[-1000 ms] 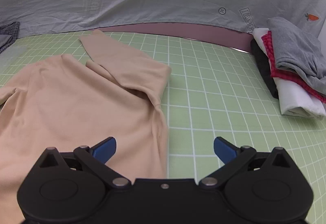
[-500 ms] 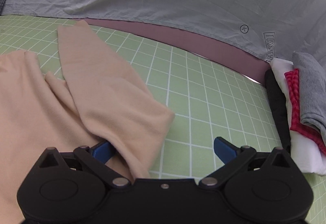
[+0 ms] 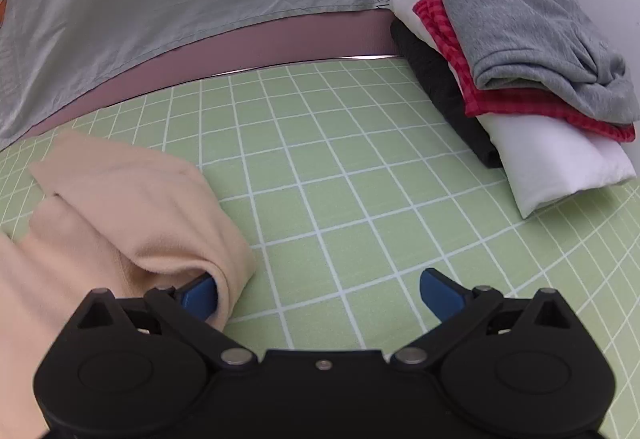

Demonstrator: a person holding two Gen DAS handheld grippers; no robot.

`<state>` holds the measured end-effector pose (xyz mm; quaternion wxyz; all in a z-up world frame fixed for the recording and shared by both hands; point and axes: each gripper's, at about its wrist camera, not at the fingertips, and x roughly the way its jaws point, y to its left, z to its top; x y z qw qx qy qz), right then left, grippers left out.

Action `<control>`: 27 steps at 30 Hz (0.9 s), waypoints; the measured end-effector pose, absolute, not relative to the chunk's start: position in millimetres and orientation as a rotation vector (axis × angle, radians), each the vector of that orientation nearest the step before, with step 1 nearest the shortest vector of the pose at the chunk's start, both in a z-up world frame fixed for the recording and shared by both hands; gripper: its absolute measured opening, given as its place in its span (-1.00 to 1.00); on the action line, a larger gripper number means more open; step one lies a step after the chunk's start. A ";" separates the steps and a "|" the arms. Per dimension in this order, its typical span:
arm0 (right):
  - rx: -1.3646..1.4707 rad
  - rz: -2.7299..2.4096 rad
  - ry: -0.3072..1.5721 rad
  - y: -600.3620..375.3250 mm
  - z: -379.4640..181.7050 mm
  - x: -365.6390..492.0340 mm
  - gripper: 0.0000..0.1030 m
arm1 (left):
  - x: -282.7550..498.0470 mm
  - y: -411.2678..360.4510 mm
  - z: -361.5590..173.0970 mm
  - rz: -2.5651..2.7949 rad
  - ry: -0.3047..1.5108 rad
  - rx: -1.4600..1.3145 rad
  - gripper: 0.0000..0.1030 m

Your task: Fold clothes

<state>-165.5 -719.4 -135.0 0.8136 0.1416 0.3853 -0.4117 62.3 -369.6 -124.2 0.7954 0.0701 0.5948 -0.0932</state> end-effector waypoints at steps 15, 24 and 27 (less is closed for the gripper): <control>0.079 -0.950 0.726 -715.1 -108.4 -103.8 1.00 | 57.5 -371.0 -125.2 -0.207 1.271 0.153 1.00; 0.225 -1.099 0.821 -754.2 -124.5 -176.6 1.00 | 52.8 -371.4 -129.8 -0.202 1.271 0.149 1.00; 0.185 -1.026 0.831 -738.1 -129.4 -169.9 1.00 | 53.7 -371.0 -129.0 -0.201 1.274 0.149 1.00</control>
